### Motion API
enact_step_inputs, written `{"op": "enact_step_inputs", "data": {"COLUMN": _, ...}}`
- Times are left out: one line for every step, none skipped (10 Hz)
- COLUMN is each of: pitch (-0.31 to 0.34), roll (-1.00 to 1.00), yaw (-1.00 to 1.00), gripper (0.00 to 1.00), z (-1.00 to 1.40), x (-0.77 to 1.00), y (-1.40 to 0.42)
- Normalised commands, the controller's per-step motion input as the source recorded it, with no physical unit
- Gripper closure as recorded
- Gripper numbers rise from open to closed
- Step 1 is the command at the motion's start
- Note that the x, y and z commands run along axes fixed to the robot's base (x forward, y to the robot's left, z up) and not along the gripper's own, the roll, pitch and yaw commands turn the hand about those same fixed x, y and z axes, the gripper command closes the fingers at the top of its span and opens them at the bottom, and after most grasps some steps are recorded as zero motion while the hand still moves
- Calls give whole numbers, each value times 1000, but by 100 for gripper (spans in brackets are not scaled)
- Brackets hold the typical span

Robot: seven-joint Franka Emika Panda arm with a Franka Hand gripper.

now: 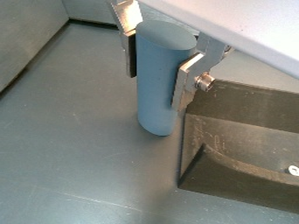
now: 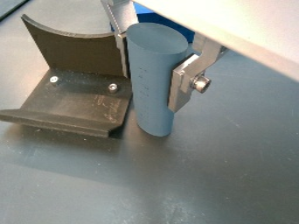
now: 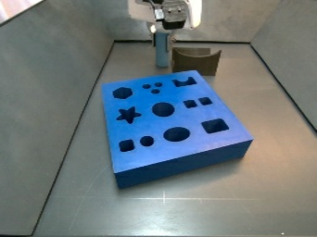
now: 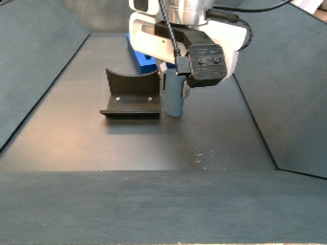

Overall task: Pick up the oval object. Move up. Move to above the board. Insert the oval object.
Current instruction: Move up.

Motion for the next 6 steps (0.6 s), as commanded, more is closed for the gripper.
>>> {"op": "enact_step_inputs", "data": {"pitch": 0, "roll": 0, "yaw": 0, "gripper": 100, "z": 833, "x": 0, "y": 0}}
{"op": "enact_step_inputs", "data": {"pitch": -25, "roll": 6, "yaw": -23, "gripper": 100, "z": 828, "x": 29, "y": 27}}
{"op": "enact_step_inputs", "data": {"pitch": -4, "roll": 2, "yaw": -24, "gripper": 100, "z": 719, "x": 3, "y": 25}}
{"op": "enact_step_inputs", "data": {"pitch": 7, "roll": -2, "yaw": -22, "gripper": 100, "z": 579, "x": -9, "y": 19}}
{"op": "enact_step_inputs", "data": {"pitch": 18, "roll": -6, "yaw": -19, "gripper": 100, "z": 420, "x": -12, "y": 11}}
{"op": "enact_step_inputs", "data": {"pitch": 25, "roll": -9, "yaw": -15, "gripper": 100, "z": 193, "x": -14, "y": 7}}
